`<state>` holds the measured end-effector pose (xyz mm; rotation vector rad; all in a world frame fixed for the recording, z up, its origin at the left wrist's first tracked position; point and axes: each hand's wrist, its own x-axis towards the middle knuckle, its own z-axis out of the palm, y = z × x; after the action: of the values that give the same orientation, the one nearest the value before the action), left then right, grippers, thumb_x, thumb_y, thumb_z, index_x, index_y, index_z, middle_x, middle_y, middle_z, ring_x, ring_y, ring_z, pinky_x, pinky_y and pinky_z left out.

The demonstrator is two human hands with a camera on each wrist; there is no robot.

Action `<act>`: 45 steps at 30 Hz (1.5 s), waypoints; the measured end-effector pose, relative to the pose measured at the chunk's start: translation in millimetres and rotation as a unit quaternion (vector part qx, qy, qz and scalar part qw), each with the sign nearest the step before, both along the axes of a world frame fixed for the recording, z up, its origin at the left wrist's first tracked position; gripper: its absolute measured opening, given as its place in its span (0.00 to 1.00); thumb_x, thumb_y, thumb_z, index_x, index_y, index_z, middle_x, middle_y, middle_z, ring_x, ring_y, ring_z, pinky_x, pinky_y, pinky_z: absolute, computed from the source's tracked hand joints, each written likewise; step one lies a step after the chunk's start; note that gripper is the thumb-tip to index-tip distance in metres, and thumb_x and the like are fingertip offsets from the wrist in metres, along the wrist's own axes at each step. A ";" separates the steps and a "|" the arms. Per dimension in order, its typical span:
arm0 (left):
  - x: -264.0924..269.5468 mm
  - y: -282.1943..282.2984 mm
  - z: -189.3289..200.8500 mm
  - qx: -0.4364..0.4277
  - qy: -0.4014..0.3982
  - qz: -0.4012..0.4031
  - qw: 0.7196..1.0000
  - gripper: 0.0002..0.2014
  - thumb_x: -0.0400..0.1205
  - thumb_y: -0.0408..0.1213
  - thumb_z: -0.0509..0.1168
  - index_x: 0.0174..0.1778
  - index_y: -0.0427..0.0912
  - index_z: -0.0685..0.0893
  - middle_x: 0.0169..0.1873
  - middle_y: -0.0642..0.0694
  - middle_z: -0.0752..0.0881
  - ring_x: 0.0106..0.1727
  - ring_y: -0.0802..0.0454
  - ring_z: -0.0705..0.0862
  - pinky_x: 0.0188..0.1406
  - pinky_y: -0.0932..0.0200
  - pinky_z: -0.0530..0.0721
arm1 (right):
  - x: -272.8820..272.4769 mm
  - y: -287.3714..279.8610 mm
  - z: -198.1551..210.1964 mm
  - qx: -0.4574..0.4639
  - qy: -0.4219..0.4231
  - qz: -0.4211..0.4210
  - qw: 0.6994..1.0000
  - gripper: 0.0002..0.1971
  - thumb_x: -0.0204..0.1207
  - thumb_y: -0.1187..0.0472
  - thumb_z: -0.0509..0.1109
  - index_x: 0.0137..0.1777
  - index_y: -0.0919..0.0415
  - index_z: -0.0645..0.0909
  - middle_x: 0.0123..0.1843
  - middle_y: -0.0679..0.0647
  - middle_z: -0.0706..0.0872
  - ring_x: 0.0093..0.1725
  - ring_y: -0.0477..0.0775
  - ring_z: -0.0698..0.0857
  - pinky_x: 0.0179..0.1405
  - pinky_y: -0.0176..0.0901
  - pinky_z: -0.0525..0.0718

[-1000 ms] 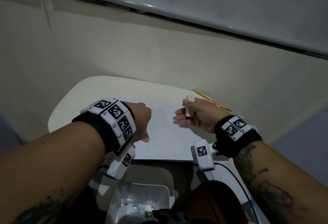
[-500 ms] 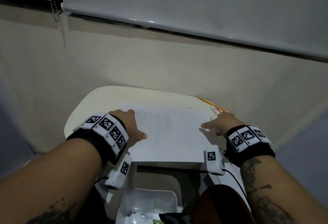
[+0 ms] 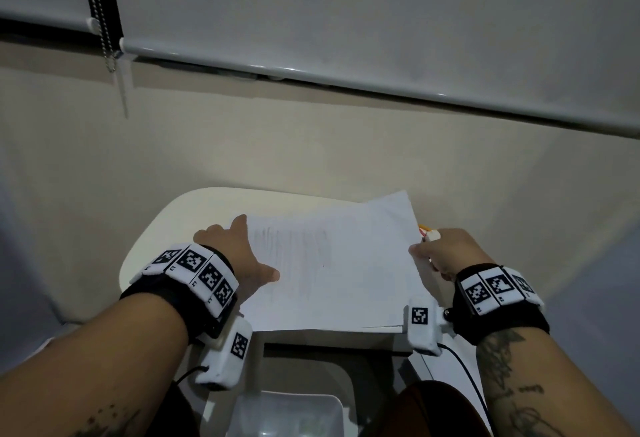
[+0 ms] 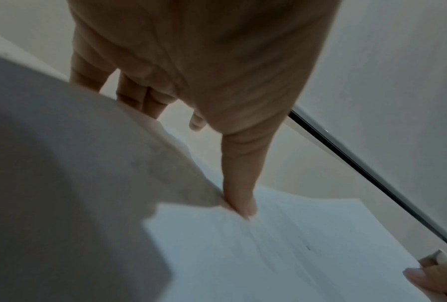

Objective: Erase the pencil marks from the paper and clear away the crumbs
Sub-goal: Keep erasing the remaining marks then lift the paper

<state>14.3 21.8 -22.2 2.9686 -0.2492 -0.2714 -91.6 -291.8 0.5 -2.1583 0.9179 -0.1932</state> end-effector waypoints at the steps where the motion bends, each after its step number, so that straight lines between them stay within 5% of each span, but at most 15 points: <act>1: 0.8 0.7 0.3 -0.033 -0.005 0.015 0.999 0.61 0.62 0.71 0.72 0.85 0.50 0.49 0.66 0.41 0.79 0.66 0.38 0.78 0.62 0.47 0.80 | -1.8 -1.1 3.8 0.003 -0.020 0.000 1.000 0.13 0.71 0.66 0.76 0.33 0.63 0.74 0.26 0.57 0.74 0.23 0.54 0.70 0.26 0.39 0.66; 6: 10.7 0.3 15.2 -0.244 0.022 0.061 0.968 0.54 0.75 0.39 0.77 0.87 0.44 0.44 0.65 0.37 0.82 0.63 0.39 0.82 0.57 0.52 0.78 | -4.0 -4.8 20.7 0.007 -0.119 -0.019 0.993 0.07 0.74 0.63 0.75 0.40 0.64 0.80 0.30 0.60 0.78 0.26 0.56 0.74 0.30 0.40 0.70; 10: 17.9 -8.3 23.3 -0.357 0.014 0.074 0.931 0.43 0.78 0.29 0.71 0.86 0.43 0.54 0.47 0.42 0.86 0.38 0.51 0.82 0.34 0.59 0.75 | -0.3 -4.3 25.4 -0.002 -0.203 -0.043 0.978 0.05 0.76 0.62 0.75 0.45 0.63 0.83 0.31 0.57 0.81 0.28 0.54 0.78 0.28 0.40 0.72; 16: 27.7 -19.7 30.7 -0.441 -0.088 0.039 0.892 0.20 0.82 0.29 0.61 0.70 0.41 0.79 0.41 0.44 0.86 0.31 0.52 0.81 0.31 0.61 0.74 | 6.0 -2.1 26.9 0.002 -0.300 -0.077 0.951 0.07 0.77 0.58 0.75 0.40 0.53 0.80 0.36 0.57 0.84 0.35 0.57 0.80 0.40 0.45 0.79; 18: 26.7 -21.8 37.0 -0.451 -0.132 0.022 0.882 0.15 0.83 0.29 0.60 0.63 0.39 0.84 0.43 0.44 0.87 0.33 0.52 0.80 0.35 0.62 0.74 | 6.4 -0.9 28.7 0.005 -0.335 -0.097 0.937 0.08 0.77 0.57 0.75 0.39 0.50 0.79 0.35 0.56 0.84 0.34 0.55 0.81 0.41 0.47 0.81; 21: 24.1 -20.9 45.0 -0.485 -0.163 0.020 0.859 0.09 0.82 0.29 0.61 0.49 0.42 0.86 0.37 0.45 0.87 0.33 0.48 0.81 0.29 0.63 0.75 | 3.8 2.3 31.1 0.009 -0.381 -0.111 0.918 0.09 0.78 0.57 0.74 0.38 0.51 0.78 0.33 0.55 0.83 0.31 0.52 0.80 0.35 0.41 0.78; 23: 22.5 -19.5 44.1 -0.496 -0.164 0.018 0.852 0.07 0.81 0.31 0.62 0.43 0.40 0.85 0.34 0.42 0.87 0.33 0.45 0.81 0.30 0.60 0.78 | 2.1 3.7 27.9 -0.008 -0.349 -0.087 0.933 0.09 0.78 0.58 0.73 0.38 0.54 0.78 0.31 0.56 0.83 0.29 0.53 0.79 0.33 0.41 0.76; 26: 19.2 -18.3 34.8 -0.452 -0.142 -0.006 0.881 0.11 0.83 0.38 0.64 0.36 0.37 0.82 0.29 0.42 0.83 0.31 0.44 0.79 0.32 0.55 0.75 | 0.4 6.6 18.2 -0.025 -0.271 -0.046 0.961 0.07 0.78 0.59 0.72 0.43 0.62 0.81 0.31 0.56 0.83 0.28 0.52 0.80 0.29 0.40 0.72; 33: 17.6 -16.3 35.9 -0.476 -0.204 -0.009 0.855 0.12 0.85 0.40 0.63 0.40 0.37 0.82 0.31 0.41 0.84 0.34 0.43 0.80 0.36 0.51 0.77 | -3.9 6.4 18.5 -0.010 -0.331 -0.075 0.941 0.06 0.77 0.61 0.72 0.39 0.55 0.81 0.33 0.56 0.85 0.33 0.54 0.83 0.36 0.41 0.78; 37: 19.0 -16.5 24.6 -0.422 -0.147 -0.027 0.894 0.11 0.86 0.40 0.62 0.43 0.37 0.84 0.35 0.40 0.86 0.38 0.40 0.84 0.40 0.51 0.79 | -6.9 7.0 17.4 -0.026 -0.261 -0.033 0.964 0.05 0.79 0.60 0.71 0.43 0.60 0.80 0.33 0.57 0.85 0.33 0.55 0.82 0.31 0.40 0.74; 42: 17.6 -16.5 29.0 -0.449 -0.205 -0.018 0.870 0.14 0.86 0.40 0.62 0.39 0.34 0.78 0.31 0.36 0.82 0.33 0.38 0.79 0.34 0.47 0.78 | -4.7 5.0 15.4 -0.021 -0.304 -0.054 0.951 0.05 0.78 0.60 0.71 0.41 0.57 0.81 0.34 0.56 0.87 0.37 0.58 0.87 0.40 0.45 0.82; 45: 18.0 -17.6 26.0 -0.439 -0.182 -0.023 0.880 0.12 0.86 0.40 0.62 0.43 0.36 0.83 0.35 0.39 0.86 0.38 0.41 0.83 0.37 0.50 0.78 | -6.0 6.5 15.9 -0.033 -0.272 -0.036 0.961 0.04 0.79 0.61 0.71 0.44 0.61 0.81 0.34 0.57 0.86 0.32 0.53 0.84 0.32 0.40 0.77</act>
<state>32.4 4.2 3.8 2.0765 -0.3624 0.3299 -97.6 -285.3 16.4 -1.9717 0.6705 -0.8183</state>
